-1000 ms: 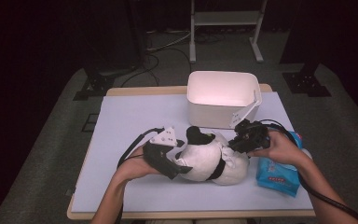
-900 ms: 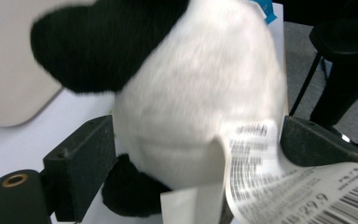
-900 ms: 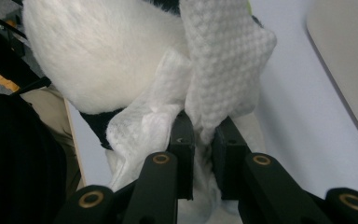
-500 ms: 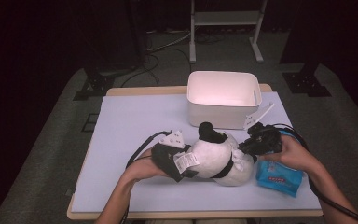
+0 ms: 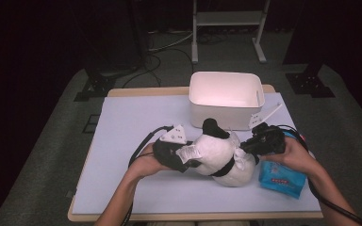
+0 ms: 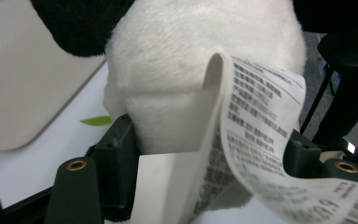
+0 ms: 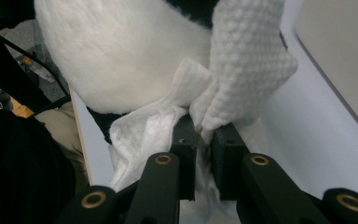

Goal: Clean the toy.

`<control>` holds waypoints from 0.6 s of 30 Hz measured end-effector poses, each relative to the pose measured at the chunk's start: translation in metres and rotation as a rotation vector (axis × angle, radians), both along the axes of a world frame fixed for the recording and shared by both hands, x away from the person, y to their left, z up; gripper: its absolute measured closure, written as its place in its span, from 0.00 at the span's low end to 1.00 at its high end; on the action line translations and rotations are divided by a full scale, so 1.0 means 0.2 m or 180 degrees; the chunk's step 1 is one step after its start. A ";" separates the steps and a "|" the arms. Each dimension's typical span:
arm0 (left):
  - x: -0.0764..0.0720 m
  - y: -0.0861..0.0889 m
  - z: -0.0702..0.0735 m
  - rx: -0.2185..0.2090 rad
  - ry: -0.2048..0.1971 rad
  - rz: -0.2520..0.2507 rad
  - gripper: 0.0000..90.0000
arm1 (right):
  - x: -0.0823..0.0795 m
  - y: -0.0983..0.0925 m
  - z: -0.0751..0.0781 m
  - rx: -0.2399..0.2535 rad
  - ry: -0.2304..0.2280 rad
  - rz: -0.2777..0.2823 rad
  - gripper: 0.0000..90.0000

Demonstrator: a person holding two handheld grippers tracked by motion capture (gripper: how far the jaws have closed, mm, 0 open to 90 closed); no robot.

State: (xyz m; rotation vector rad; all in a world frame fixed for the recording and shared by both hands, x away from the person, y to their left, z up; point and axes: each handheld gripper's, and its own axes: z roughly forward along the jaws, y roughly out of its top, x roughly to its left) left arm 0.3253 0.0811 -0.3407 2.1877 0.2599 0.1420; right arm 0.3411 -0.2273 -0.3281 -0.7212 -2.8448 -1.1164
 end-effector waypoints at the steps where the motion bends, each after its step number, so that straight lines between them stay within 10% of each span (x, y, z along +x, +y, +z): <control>1: 0.00 0.01 0.02 0.0007 -0.0020 -0.0005 0.39 | 0.00 0.00 0.00 0.0026 0.0007 0.0004 0.90; 10: -0.01 0.03 0.12 0.0086 -0.0126 -0.0036 0.40 | 0.01 0.03 -0.04 0.0260 0.0062 0.0080 0.90; 18: -0.03 -0.03 0.12 0.0044 -0.0184 -0.0100 0.39 | -0.01 -0.02 0.09 0.0149 -0.0090 0.0028 0.90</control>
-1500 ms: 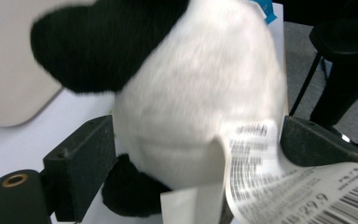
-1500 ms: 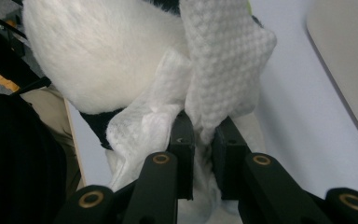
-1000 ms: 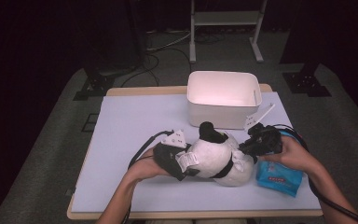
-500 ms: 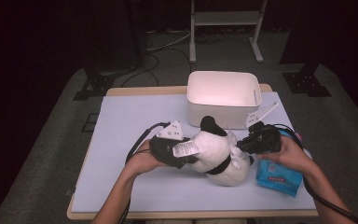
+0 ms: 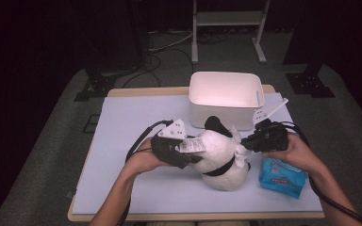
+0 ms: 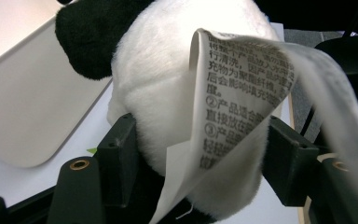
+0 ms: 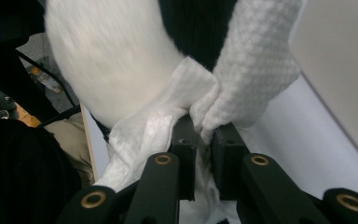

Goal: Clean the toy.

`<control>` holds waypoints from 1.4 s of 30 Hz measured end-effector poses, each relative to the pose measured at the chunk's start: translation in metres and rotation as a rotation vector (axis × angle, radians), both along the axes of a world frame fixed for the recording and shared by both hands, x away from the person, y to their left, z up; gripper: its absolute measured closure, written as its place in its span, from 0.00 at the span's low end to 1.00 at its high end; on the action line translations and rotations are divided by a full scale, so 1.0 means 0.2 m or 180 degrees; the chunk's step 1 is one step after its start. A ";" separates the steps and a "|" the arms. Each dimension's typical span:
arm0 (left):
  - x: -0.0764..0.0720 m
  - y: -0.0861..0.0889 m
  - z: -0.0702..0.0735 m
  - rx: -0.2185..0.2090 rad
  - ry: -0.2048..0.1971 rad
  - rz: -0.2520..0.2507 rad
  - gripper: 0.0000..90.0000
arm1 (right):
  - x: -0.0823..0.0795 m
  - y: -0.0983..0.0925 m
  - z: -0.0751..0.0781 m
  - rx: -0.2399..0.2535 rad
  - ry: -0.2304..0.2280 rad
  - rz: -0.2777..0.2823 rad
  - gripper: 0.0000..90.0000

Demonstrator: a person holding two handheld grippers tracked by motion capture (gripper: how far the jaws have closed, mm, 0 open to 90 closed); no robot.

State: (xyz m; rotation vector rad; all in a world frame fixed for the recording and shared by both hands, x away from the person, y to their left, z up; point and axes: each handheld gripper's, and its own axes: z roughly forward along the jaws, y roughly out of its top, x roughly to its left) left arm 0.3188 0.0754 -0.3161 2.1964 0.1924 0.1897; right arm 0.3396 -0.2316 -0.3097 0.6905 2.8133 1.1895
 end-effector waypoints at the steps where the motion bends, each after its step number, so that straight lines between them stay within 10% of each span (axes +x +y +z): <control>1: 0.00 -0.01 0.00 -0.0013 0.0000 -0.0002 0.39 | 0.00 -0.01 0.04 0.0004 -0.0026 0.0003 0.90; 17: -0.03 -0.17 0.05 0.0050 -0.0131 -0.0138 0.38 | 0.01 0.15 0.31 -0.0274 -0.0310 0.0250 0.89; 42: 0.00 -0.07 -0.03 -0.0033 0.0099 0.0156 0.14 | -0.01 0.04 0.26 -0.0350 -0.0254 0.0099 0.90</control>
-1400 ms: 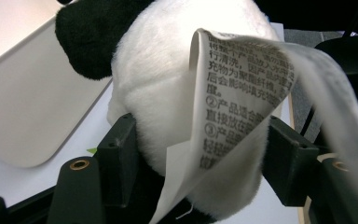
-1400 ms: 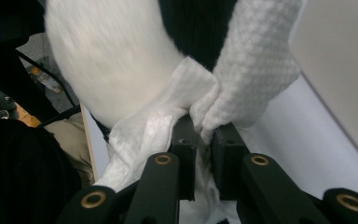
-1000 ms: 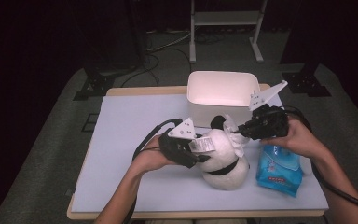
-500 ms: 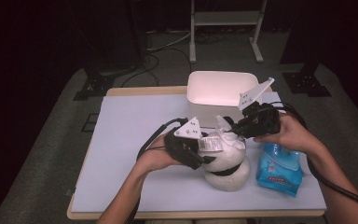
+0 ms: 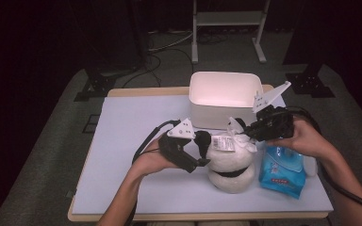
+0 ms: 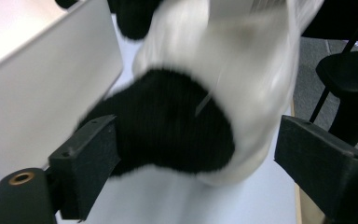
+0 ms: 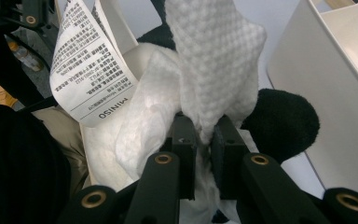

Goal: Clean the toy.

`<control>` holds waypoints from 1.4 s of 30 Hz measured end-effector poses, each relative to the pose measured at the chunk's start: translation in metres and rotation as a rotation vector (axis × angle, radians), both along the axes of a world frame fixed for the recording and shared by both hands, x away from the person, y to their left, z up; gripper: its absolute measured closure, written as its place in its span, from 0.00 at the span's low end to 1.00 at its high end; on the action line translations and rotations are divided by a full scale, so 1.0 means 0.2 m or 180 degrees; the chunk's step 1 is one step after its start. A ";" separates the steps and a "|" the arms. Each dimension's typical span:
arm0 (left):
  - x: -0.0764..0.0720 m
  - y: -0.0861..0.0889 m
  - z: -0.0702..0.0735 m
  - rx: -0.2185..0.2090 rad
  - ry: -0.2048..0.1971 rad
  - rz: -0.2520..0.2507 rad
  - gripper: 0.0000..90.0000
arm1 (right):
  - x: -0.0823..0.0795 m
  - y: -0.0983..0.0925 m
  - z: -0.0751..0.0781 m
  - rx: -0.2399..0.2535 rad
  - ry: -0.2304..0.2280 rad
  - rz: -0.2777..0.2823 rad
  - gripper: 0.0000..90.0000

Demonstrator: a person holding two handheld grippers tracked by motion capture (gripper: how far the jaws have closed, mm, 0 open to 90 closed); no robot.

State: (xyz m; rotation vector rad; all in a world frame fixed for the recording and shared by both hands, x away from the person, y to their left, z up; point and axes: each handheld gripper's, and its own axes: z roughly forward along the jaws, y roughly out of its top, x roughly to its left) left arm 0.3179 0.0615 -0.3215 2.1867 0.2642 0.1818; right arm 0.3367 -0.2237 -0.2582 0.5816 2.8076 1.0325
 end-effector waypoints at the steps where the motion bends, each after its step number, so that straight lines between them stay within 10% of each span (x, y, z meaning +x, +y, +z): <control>1: 0.00 0.00 -0.01 -0.0021 0.0038 0.0006 0.14 | 0.00 -0.01 0.00 -0.0002 -0.0017 0.0005 0.90; 17: 0.06 -0.12 -0.21 -0.0173 0.0445 -0.0196 0.20 | -0.03 -0.07 -0.02 0.0058 0.0002 -0.0044 0.90; 33: 0.08 0.06 0.02 -0.0115 0.0072 0.0002 0.31 | 0.02 -0.01 -0.05 0.0324 0.0024 -0.0062 0.90; 42: 0.06 0.09 -0.05 -0.0232 0.0214 -0.0143 0.28 | -0.01 0.06 -0.06 0.0246 0.0061 0.0110 0.90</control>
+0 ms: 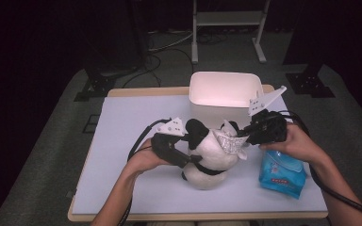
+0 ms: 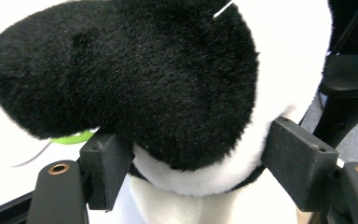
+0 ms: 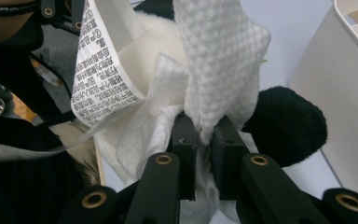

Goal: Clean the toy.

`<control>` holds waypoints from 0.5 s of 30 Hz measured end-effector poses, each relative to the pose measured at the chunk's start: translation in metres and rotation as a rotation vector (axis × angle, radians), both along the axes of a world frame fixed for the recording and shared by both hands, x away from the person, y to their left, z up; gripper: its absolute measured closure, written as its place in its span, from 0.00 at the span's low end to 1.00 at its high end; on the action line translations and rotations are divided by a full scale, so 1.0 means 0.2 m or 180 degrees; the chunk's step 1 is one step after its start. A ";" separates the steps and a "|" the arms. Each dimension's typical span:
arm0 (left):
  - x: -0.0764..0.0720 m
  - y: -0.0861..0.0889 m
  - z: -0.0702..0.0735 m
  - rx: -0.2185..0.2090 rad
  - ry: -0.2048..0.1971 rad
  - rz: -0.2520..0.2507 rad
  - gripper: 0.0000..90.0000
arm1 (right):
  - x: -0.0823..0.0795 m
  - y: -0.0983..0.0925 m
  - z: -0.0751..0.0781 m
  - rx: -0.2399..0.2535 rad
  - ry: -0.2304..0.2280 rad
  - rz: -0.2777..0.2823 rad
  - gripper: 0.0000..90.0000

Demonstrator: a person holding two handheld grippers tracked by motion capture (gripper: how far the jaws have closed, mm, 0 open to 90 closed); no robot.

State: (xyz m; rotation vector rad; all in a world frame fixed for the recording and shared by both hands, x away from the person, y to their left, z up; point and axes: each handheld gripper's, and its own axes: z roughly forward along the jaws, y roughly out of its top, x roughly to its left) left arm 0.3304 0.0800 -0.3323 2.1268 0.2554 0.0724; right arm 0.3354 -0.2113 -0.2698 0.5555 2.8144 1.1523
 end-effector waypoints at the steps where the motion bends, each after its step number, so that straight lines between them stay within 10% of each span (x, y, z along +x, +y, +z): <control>1: 0.00 -0.01 -0.01 0.0000 0.0030 -0.0043 0.25 | 0.00 0.00 0.01 -0.0015 -0.0009 0.0009 0.90; 9: -0.03 -0.05 -0.04 -0.0071 -0.0004 -0.0130 0.20 | -0.04 0.02 0.02 -0.0008 -0.0015 0.0074 0.90; 15: -0.03 -0.04 0.01 -0.0056 -0.0123 -0.0179 0.43 | -0.06 0.00 0.01 0.0046 -0.0001 0.0088 0.91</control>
